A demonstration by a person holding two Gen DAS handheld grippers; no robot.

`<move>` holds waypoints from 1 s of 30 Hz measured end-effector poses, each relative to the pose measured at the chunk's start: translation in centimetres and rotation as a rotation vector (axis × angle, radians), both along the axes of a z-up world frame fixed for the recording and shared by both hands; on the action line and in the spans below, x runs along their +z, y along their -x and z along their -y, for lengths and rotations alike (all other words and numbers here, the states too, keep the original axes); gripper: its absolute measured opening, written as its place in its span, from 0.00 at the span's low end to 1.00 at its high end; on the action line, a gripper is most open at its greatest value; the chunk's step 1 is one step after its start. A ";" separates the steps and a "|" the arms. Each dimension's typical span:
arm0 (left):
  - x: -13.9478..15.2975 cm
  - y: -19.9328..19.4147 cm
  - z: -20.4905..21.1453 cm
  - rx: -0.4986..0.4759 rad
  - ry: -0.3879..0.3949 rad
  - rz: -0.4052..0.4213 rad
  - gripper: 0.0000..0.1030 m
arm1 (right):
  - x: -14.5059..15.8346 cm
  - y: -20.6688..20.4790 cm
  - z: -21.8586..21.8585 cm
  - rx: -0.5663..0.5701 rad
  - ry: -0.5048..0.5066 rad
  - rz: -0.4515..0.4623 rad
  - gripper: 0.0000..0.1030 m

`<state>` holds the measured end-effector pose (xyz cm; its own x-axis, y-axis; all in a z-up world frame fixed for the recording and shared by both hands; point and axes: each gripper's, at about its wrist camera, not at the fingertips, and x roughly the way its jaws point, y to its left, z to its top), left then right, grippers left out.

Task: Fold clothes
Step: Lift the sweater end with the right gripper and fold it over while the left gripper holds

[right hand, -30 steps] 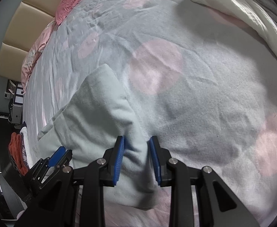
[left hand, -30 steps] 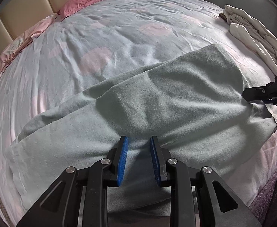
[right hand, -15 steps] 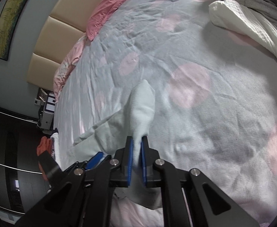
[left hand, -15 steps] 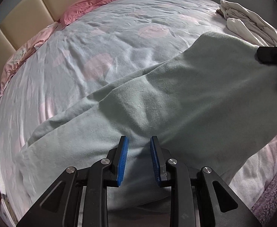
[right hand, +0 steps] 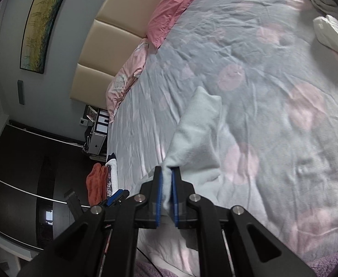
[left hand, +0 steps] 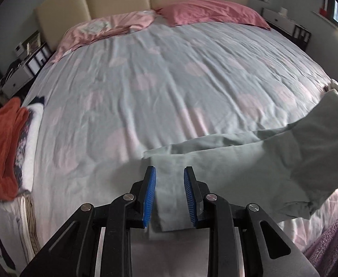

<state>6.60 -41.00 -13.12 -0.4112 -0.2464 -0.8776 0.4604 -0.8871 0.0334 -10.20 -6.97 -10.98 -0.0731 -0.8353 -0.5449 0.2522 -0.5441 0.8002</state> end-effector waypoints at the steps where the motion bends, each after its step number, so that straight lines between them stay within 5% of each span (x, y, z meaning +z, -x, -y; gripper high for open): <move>1: -0.5 -0.8 0.9 0.037 -0.041 -0.007 0.26 | 0.6 -0.3 1.0 0.012 -0.009 -0.012 0.07; 9: -1.2 -3.1 4.8 0.152 -0.276 -0.126 0.26 | 2.0 -3.7 11.4 0.139 -0.063 -0.056 0.07; 19: -2.2 -4.6 7.0 0.155 -0.499 -0.225 0.26 | -1.6 -8.0 22.6 0.276 -0.158 -0.053 0.07; 25: -2.6 -2.3 4.3 -0.009 -0.559 -0.213 0.26 | 0.4 -7.6 20.1 0.218 -0.154 -0.116 0.07; 30: -2.1 0.5 0.0 -0.176 -0.511 -0.183 0.26 | 3.8 -6.1 14.3 0.114 -0.153 -0.177 0.07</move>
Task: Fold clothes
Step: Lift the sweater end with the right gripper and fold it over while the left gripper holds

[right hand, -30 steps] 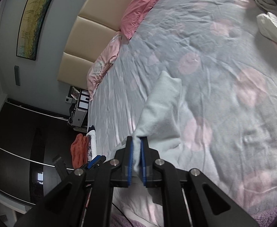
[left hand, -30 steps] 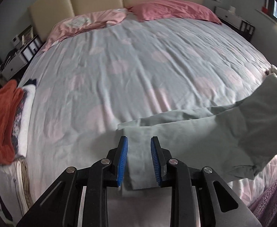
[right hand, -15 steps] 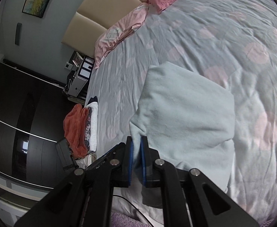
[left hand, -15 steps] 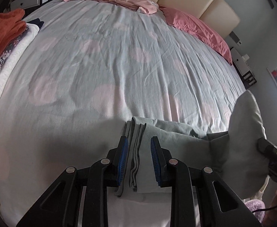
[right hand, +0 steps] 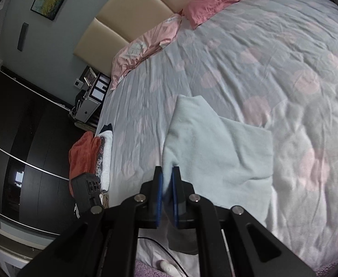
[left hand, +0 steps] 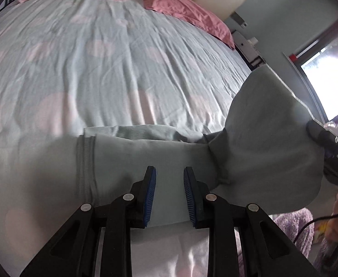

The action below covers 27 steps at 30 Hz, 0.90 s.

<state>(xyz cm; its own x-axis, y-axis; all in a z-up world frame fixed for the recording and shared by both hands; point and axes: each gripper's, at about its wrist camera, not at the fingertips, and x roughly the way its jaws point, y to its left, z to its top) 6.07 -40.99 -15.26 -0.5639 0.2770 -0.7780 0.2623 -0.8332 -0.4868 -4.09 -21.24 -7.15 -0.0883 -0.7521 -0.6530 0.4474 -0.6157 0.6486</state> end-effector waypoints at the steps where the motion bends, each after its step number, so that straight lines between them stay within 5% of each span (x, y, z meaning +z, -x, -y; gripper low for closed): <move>1: -0.1 0.5 -0.9 -0.028 0.017 0.002 0.26 | 0.4 0.3 -1.2 -0.021 0.002 -0.007 0.07; 7: -0.9 3.2 -6.1 -0.154 0.119 0.026 0.26 | 0.4 2.5 -8.7 -0.145 0.040 0.009 0.07; 18: -3.0 4.8 -14.3 -0.382 0.144 0.113 0.25 | -4.7 6.4 -16.2 -0.261 0.151 0.139 0.07; 25: -5.6 4.3 -18.9 -0.523 0.393 0.206 0.25 | -5.9 6.5 -16.0 -0.228 0.192 0.173 0.07; 27: -5.7 4.4 -19.0 -0.520 0.398 0.216 0.25 | -6.1 6.4 -16.0 -0.221 0.197 0.179 0.07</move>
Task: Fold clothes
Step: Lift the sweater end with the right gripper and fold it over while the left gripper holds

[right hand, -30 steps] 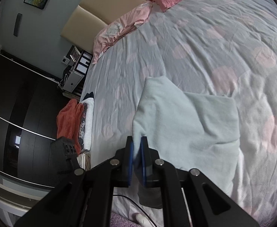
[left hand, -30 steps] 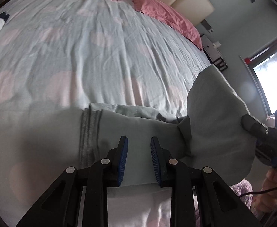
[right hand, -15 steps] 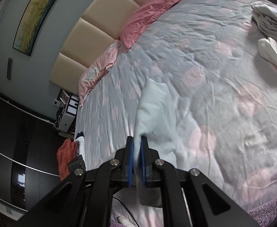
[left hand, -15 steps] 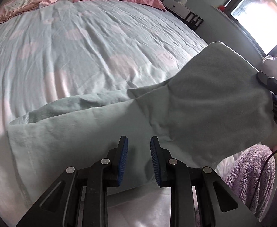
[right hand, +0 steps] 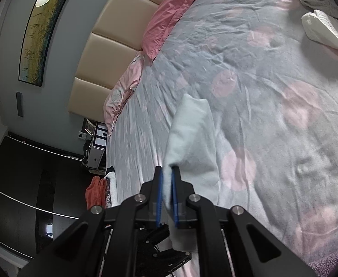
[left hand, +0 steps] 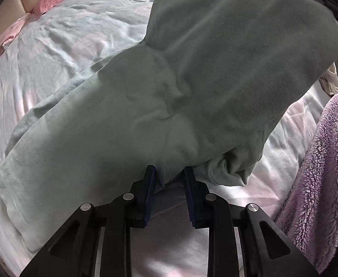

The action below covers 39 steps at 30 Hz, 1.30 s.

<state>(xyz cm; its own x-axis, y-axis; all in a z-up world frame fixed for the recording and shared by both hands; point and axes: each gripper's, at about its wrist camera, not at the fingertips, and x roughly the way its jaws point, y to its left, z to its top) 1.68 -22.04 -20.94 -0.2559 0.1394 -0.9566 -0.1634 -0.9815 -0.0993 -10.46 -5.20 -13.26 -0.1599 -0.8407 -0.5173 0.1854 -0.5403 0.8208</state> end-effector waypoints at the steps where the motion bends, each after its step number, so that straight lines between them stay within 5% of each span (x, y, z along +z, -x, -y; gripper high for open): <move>1: 0.1 0.0 0.2 0.007 -0.012 0.001 0.25 | 0.0 -0.1 0.0 0.005 0.003 -0.001 0.07; 8: 3.6 -1.0 4.1 0.169 -0.152 -0.122 0.25 | 0.9 -0.9 0.6 0.036 0.007 -0.025 0.07; 12: 3.0 0.0 4.4 0.206 -0.106 -0.119 0.25 | 0.9 -1.2 0.9 0.038 0.004 -0.026 0.07; 18: 0.7 0.6 1.2 0.081 0.081 -0.066 0.24 | 1.0 -1.4 0.8 0.033 0.000 -0.022 0.07; 25: 2.4 0.2 2.9 0.097 0.062 -0.072 0.24 | 1.1 -1.6 1.3 0.047 0.000 -0.015 0.07; 34: 8.5 -4.7 18.3 0.554 0.020 -0.169 0.24 | 3.8 -3.6 7.0 0.147 -0.016 -0.053 0.07; 39: 7.5 -8.6 23.9 0.785 -0.163 -0.179 0.24 | 4.0 -5.4 13.0 0.212 -0.037 -0.056 0.07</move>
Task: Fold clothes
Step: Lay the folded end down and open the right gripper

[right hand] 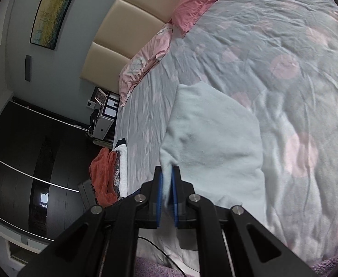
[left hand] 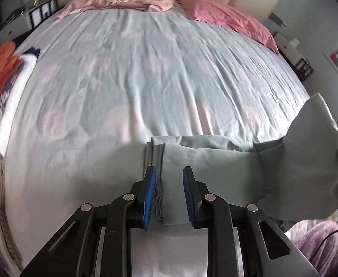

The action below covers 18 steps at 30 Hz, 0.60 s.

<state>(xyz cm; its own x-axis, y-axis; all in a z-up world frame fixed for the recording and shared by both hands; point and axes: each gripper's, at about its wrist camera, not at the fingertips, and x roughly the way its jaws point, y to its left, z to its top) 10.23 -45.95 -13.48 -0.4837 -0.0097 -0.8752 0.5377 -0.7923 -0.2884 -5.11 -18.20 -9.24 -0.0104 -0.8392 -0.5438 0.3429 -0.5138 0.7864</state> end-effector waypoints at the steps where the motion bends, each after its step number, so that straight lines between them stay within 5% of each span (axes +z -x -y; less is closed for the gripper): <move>1: -0.4 0.0 0.6 0.021 -0.036 -0.009 0.24 | -0.1 -0.4 1.3 0.016 -0.005 0.000 0.07; 7: -1.9 -0.5 2.2 0.061 -0.173 -0.023 0.24 | -2.6 -3.5 8.7 0.114 -0.079 0.000 0.07; 18: -2.8 -1.5 4.5 0.143 -0.272 -0.070 0.24 | -10.5 -6.7 16.5 0.216 -0.244 0.029 0.07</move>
